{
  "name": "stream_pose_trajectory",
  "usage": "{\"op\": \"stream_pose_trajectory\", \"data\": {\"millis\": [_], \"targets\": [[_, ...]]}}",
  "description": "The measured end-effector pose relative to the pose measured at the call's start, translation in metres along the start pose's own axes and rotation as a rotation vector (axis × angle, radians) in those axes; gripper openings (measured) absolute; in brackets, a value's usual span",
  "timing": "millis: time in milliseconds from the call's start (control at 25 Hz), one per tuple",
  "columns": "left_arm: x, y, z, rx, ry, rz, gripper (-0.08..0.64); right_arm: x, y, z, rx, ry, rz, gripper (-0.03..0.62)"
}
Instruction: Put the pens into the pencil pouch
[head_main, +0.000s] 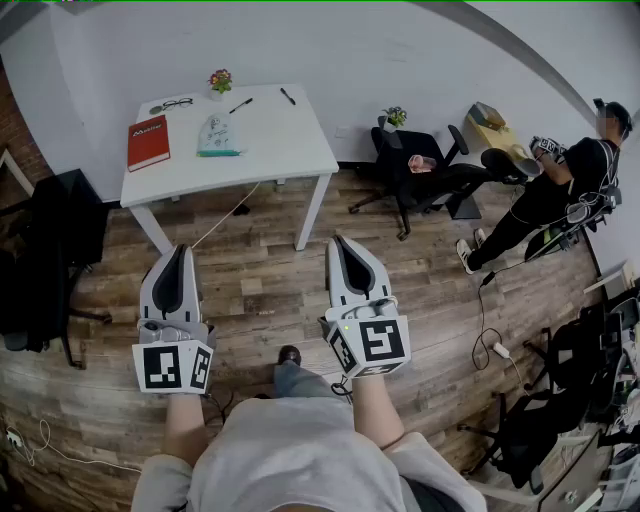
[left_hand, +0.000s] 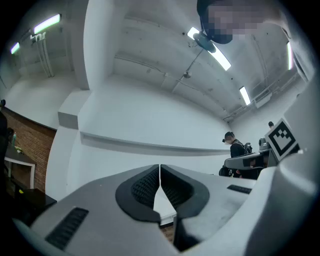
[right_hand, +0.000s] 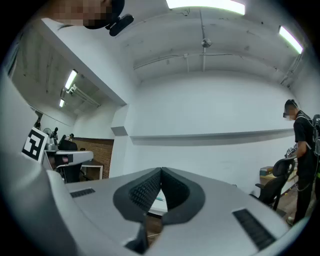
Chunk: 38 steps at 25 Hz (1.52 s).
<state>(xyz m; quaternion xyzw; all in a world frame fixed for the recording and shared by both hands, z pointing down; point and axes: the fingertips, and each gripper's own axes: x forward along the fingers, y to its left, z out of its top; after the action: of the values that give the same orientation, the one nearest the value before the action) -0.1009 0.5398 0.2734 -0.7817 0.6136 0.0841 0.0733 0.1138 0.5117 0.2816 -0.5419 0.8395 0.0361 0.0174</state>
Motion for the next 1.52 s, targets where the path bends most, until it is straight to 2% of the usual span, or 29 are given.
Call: {"op": "stream_pose_trajectory", "data": {"millis": [560,840,1040,1520], "targets": [[-0.001,-0.007,-0.001,0.008,0.006,-0.003,0.029,-0.005,-0.006,-0.002,0.008,0.002,-0.010,0.029],[0.005,-0.004,-0.020,0.003,0.046,0.016,0.029,0.006,-0.017,-0.017,0.085,0.003,-0.007,0.029],[0.028,0.002,-0.031,0.004,0.057,0.037,0.029,0.033,-0.029,-0.023,0.108,-0.010,0.023,0.029],[0.108,0.004,-0.031,0.030,0.011,0.081,0.029,0.110,-0.073,-0.016,0.079,-0.035,0.094,0.031]]}}
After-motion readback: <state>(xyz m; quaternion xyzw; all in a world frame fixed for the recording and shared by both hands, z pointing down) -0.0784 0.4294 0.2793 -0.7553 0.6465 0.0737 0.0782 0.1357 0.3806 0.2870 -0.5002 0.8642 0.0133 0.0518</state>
